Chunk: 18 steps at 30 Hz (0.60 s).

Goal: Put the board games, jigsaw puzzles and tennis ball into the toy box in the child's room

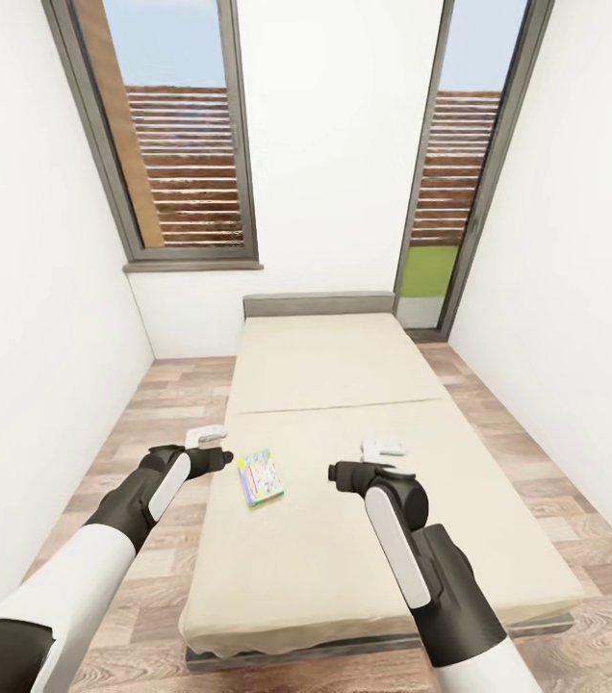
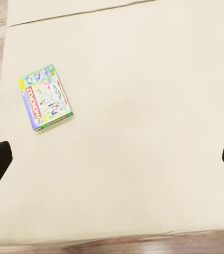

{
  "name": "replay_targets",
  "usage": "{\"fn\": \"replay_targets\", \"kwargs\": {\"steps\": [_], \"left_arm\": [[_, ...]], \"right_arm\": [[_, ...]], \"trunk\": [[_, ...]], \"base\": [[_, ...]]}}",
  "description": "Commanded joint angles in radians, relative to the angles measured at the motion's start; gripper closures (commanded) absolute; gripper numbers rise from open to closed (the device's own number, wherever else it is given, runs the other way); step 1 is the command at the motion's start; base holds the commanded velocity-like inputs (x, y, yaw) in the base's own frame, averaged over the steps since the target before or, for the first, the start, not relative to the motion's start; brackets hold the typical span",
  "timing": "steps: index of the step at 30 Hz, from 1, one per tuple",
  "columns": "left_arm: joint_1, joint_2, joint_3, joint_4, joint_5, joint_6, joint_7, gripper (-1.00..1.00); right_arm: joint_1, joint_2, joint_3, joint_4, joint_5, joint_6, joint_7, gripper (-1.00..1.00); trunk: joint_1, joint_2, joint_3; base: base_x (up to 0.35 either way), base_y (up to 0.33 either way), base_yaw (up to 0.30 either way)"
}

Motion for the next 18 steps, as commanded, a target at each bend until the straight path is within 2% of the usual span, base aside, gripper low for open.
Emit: {"fn": "replay_targets", "kwargs": {"steps": [1, 7, 10, 12, 13, 14, 15, 16, 17, 18], "left_arm": [[-0.001, 0.001, -0.006, -0.003, 0.011, 0.003, 0.009, -1.0], [-0.001, 0.001, -0.007, -0.006, 0.01, 0.003, 0.009, -1.0], [-0.001, 0.001, -0.005, -0.006, 0.01, 0.003, 0.008, -1.0], [-0.001, 0.001, -0.004, -0.006, 0.01, 0.003, 0.008, -1.0], [-0.001, 0.002, -0.003, -0.006, 0.01, 0.003, 0.008, -1.0], [-0.001, 0.002, -0.003, -0.006, 0.01, 0.003, 0.008, -1.0], [-0.001, 0.002, -0.002, -0.006, 0.01, 0.003, 0.008, -1.0], [-0.001, 0.003, -0.002, -0.006, 0.01, 0.003, 0.007, -1.0], [-0.001, 0.003, -0.002, -0.006, 0.01, 0.003, 0.007, -1.0], [-0.001, 0.003, -0.001, -0.006, 0.01, 0.003, 0.007, -1.0]], "right_arm": [[0.001, 0.0, 0.002, -0.003, -0.009, 0.004, -0.01, -1.0], [0.013, 0.0, 0.001, -0.074, -0.01, 0.052, 0.005, -1.0], [0.014, 0.0, -0.006, -0.091, -0.037, 0.061, 0.068, -1.0], [0.014, -0.004, -0.022, -0.097, -0.079, 0.064, 0.159, -1.0], [0.015, -0.019, -0.042, -0.099, -0.112, 0.065, 0.234, -1.0], [0.015, -0.03, -0.054, -0.1, -0.127, 0.066, 0.275, -1.0], [0.015, -0.056, -0.08, -0.101, -0.156, 0.067, 0.359, -1.0], [0.015, -0.071, -0.094, -0.102, -0.168, 0.066, 0.403, -1.0], [0.014, -0.102, -0.125, -0.102, -0.19, 0.066, 0.491, -1.0], [0.014, -0.116, -0.14, -0.102, -0.198, 0.066, 0.535, -1.0]], "trunk": [[0.001, -0.002, -0.004], [0.001, -0.002, -0.014], [0.001, -0.002, -0.019], [0.001, -0.002, -0.022], [0.001, -0.002, -0.024], [0.001, -0.002, -0.025], [0.001, -0.002, -0.027], [0.001, -0.002, -0.029], [0.001, -0.002, -0.03], [0.001, -0.002, -0.032]], "base": [[0.0, 0.0, 0.0], [0.0, 0.0, 0.0], [0.0, 0.0, 0.0], [0.0, 0.0, 0.0], [0.0, 0.0, 0.0], [0.0, 0.0, 0.0], [0.0, 0.0, 0.0], [0.0, 0.0, 0.0], [0.0, 0.0, 0.0], [0.0, 0.0, 0.0]]}}
